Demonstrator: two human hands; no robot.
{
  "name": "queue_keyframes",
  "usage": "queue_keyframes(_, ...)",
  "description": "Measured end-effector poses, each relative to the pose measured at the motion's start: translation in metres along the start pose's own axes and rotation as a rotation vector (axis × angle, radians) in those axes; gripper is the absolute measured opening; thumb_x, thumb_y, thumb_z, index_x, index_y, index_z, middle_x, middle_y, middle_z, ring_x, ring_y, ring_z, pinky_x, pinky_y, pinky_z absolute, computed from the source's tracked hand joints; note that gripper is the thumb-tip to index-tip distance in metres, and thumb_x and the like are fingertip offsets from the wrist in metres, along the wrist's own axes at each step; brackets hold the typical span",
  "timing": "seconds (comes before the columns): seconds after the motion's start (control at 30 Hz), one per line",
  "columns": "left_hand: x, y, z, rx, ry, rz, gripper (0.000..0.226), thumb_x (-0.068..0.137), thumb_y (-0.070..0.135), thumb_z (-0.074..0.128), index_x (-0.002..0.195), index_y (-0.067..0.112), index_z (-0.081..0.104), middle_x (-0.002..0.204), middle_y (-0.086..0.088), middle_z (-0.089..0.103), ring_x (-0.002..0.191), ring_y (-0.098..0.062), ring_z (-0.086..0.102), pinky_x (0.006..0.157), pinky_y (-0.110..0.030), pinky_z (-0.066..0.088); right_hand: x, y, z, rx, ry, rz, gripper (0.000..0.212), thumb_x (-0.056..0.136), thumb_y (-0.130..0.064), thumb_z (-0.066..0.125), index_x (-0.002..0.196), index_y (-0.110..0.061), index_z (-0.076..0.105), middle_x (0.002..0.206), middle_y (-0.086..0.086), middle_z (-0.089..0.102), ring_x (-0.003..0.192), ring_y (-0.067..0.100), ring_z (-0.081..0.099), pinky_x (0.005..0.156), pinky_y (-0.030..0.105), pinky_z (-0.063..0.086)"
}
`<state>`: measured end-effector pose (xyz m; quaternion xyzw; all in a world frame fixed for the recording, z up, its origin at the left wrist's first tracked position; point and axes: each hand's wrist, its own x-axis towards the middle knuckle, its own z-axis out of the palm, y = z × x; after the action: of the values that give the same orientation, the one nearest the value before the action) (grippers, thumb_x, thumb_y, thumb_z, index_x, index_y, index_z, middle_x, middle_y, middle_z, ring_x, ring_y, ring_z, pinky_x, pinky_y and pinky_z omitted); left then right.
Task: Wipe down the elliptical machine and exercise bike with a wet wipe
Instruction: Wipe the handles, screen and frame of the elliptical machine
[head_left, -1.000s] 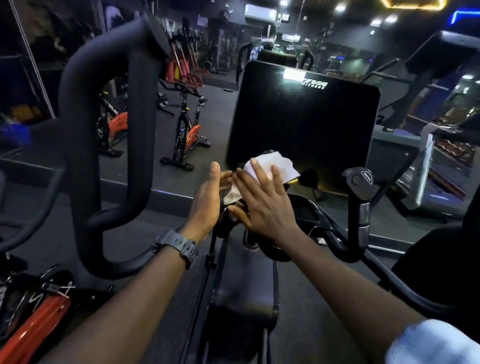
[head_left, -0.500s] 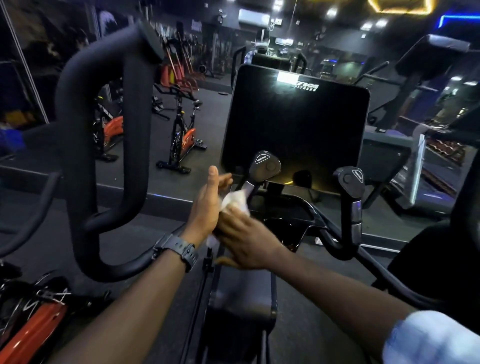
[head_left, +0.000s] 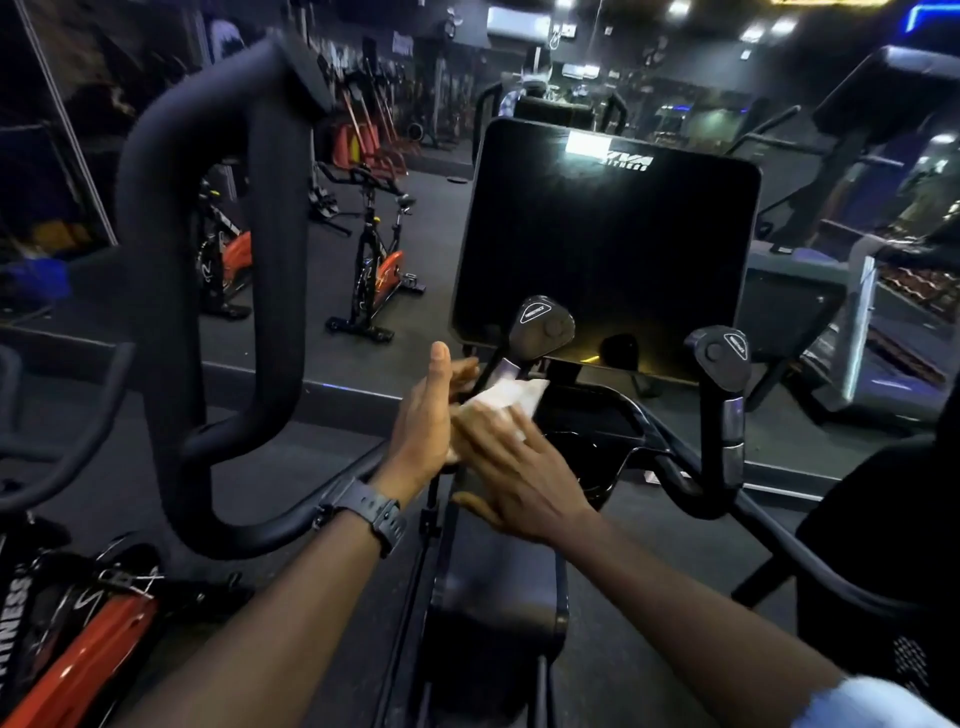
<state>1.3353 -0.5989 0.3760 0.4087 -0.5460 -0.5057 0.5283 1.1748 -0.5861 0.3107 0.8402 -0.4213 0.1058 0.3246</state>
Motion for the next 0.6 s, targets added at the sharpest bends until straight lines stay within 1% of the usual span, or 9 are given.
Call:
queue_keyframes(0.07,0.0,-0.001,0.001,0.004,-0.031,0.018,0.094,0.084,0.085,0.019,0.13,0.018,0.067,0.124,0.003,0.072,0.116,-0.006,0.066,0.111,-0.04,0.047,-0.003,-0.008,0.002,0.166,0.082,0.251,0.086,0.098,-0.06,0.038,0.154,-0.001,0.012,0.162,0.019,0.0,0.151,0.034,0.006,0.122,0.049,0.013)
queue_keyframes(0.17,0.0,-0.005,0.003,0.013,-0.003,0.013,0.099,0.08,0.093,0.019,0.126,0.022,0.07,0.121,0.004,0.074,0.117,-0.009,0.067,0.11,-0.042,0.047,0.013,-0.041,-0.004,0.724,0.188,0.434,0.087,0.1,-0.053,0.035,0.152,0.002,-0.01,0.159,0.019,-0.024,0.15,0.034,-0.012,0.124,0.039,0.004)
queue_keyframes(0.2,0.0,-0.006,0.004,0.016,0.001,-0.001,0.098,0.079,0.095,0.018,0.123,0.025,0.071,0.118,0.005,0.075,0.115,-0.01,0.068,0.108,-0.042,0.048,0.024,-0.05,-0.008,0.951,0.262,0.553,0.084,0.101,-0.052,0.033,0.153,-0.002,-0.01,0.161,0.017,-0.021,0.151,0.031,-0.009,0.124,0.038,0.006)
queue_keyframes(0.27,0.0,-0.005,0.003,0.04,-0.006,-0.003,0.087,0.087,0.089,0.013,0.114,0.032,0.074,0.109,0.009,0.077,0.109,-0.004,0.069,0.099,-0.032,0.049,0.045,-0.056,-0.015,1.346,0.442,0.914,0.083,0.096,-0.066,0.029,0.157,-0.014,0.006,0.163,0.015,0.01,0.15,0.027,0.017,0.122,0.043,0.02)
queue_keyframes(0.33,-0.001,-0.004,0.001,0.065,-0.028,0.005,0.081,0.093,0.079,0.01,0.117,0.033,0.073,0.109,0.012,0.077,0.109,0.001,0.068,0.098,-0.028,0.047,0.059,-0.055,-0.016,1.522,0.523,1.147,0.081,0.091,-0.076,0.024,0.154,-0.025,0.022,0.157,0.001,0.033,0.144,0.013,0.031,0.119,0.045,0.026)
queue_keyframes(0.43,0.0,-0.011,-0.002,0.045,-0.05,-0.003,0.087,0.091,0.08,0.013,0.131,0.025,0.067,0.122,0.007,0.074,0.121,-0.008,0.065,0.11,-0.039,0.045,0.059,-0.071,0.01,1.719,0.525,1.147,0.063,0.097,-0.064,0.031,0.15,-0.031,0.028,0.152,-0.007,0.041,0.141,0.007,0.036,0.118,0.043,0.028)
queue_keyframes(0.47,-0.001,-0.015,-0.004,0.024,-0.058,-0.011,0.09,0.089,0.082,0.015,0.135,0.022,0.065,0.125,0.005,0.073,0.123,-0.01,0.064,0.111,-0.039,0.045,0.055,-0.082,0.022,1.705,0.442,1.154,0.064,0.096,-0.065,0.034,0.148,-0.028,0.033,0.146,-0.008,0.047,0.136,0.008,0.043,0.115,0.045,0.033)
queue_keyframes(0.57,-0.002,-0.034,-0.007,0.022,-0.062,-0.033,0.089,0.091,0.077,0.013,0.135,0.019,0.064,0.129,0.002,0.071,0.126,-0.013,0.062,0.113,-0.038,0.043,0.037,-0.095,0.054,1.461,0.201,1.017,0.055,0.091,-0.07,0.04,0.106,-0.022,0.061,0.101,-0.007,0.065,0.098,0.007,0.061,0.087,0.043,0.049)
queue_keyframes(0.6,-0.005,-0.039,-0.006,0.041,-0.078,-0.045,0.089,0.093,0.077,0.012,0.134,0.018,0.065,0.128,0.0,0.071,0.127,-0.016,0.062,0.114,-0.042,0.041,0.032,-0.086,0.063,1.364,0.177,0.944,0.049,0.092,-0.067,0.045,0.106,-0.023,0.061,0.104,-0.005,0.065,0.102,0.008,0.06,0.089,0.042,0.049)
